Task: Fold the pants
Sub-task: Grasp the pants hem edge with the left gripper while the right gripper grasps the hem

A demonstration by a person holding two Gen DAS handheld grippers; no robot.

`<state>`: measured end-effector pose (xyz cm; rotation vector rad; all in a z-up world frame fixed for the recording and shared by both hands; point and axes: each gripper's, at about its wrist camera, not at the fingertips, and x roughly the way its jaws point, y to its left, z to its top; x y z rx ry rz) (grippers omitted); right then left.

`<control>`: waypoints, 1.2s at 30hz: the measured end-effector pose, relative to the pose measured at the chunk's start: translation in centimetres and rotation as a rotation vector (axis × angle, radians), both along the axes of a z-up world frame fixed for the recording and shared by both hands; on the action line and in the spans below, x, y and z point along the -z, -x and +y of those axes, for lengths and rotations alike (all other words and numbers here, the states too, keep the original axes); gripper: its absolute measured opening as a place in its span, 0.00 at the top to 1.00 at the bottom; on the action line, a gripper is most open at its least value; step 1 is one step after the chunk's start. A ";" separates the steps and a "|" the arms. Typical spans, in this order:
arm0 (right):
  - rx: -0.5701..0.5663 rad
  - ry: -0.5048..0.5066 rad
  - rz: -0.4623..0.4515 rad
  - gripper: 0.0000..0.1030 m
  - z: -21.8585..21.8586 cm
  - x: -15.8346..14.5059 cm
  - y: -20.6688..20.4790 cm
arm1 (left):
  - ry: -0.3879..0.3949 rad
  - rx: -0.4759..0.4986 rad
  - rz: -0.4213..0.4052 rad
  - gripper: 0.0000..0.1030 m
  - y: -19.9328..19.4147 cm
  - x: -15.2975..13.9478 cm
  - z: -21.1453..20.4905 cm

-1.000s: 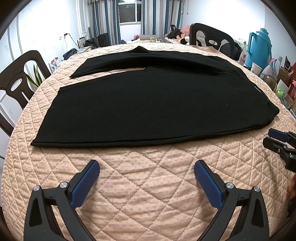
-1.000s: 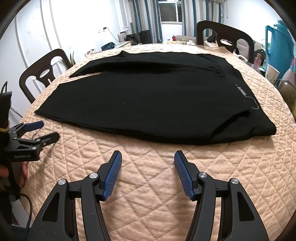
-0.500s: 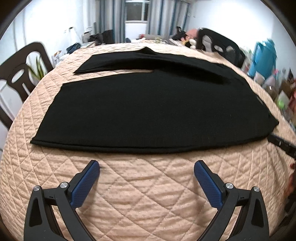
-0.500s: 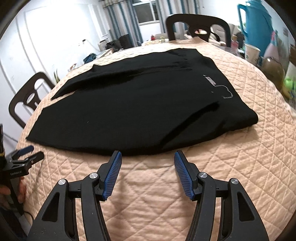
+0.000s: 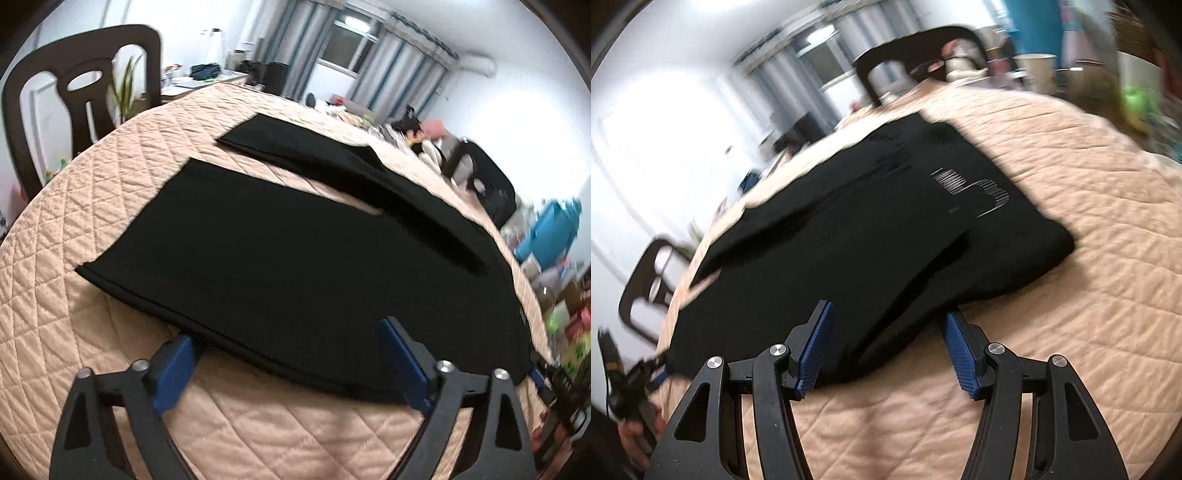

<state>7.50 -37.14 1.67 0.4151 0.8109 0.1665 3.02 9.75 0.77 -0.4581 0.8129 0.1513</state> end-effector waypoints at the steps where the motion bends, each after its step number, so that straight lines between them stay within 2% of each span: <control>1: 0.026 -0.015 -0.003 0.42 -0.7 0.0 -0.1 | -0.006 -0.017 -0.001 0.24 -0.1 0.0 0.2; 2: 0.054 -0.036 -0.001 0.42 -1.4 0.1 -0.3 | -0.024 -0.033 0.006 0.28 -0.3 0.0 0.5; 5: 0.091 -0.125 0.007 0.42 -2.8 0.5 -1.2 | -0.080 -0.064 0.033 0.50 -1.1 0.1 0.8; 6: 0.095 -0.126 0.012 0.43 -2.7 0.5 -1.6 | -0.094 -0.076 0.041 0.65 -1.3 0.2 0.9; 7: 0.099 -0.117 0.018 0.51 -2.6 0.4 -2.0 | -0.104 -0.087 0.049 0.78 -1.5 0.2 1.2; 8: 0.102 -0.098 0.022 0.71 -2.3 0.3 -2.3 | -0.109 -0.101 0.051 0.83 -1.6 0.3 1.6; 10: 0.119 -0.074 0.040 0.91 -2.0 0.6 -3.0 | -0.082 -0.101 0.046 0.93 -1.5 0.4 2.4; 16: 0.111 -0.135 0.001 0.96 -3.0 -0.5 -1.8 | -0.033 -0.063 -0.001 0.96 0.4 -0.8 2.9; 21: 0.106 -0.160 -0.032 0.97 -3.8 -2.8 1.2 | -0.035 -0.045 -0.039 0.96 3.6 -2.6 2.6; 26: 0.112 -0.157 -0.025 0.97 -4.5 -3.8 5.1 | -0.005 -0.031 -0.027 0.96 7.2 -2.4 2.6; 32: 0.155 -0.157 0.046 0.97 -5.6 -2.1 9.2 | 0.005 -0.016 0.006 0.96 10.4 -1.6 1.7; 36: 0.170 -0.143 0.089 0.97 -6.0 -0.6 9.7 | -0.004 -0.012 0.032 0.96 11.1 -0.4 1.2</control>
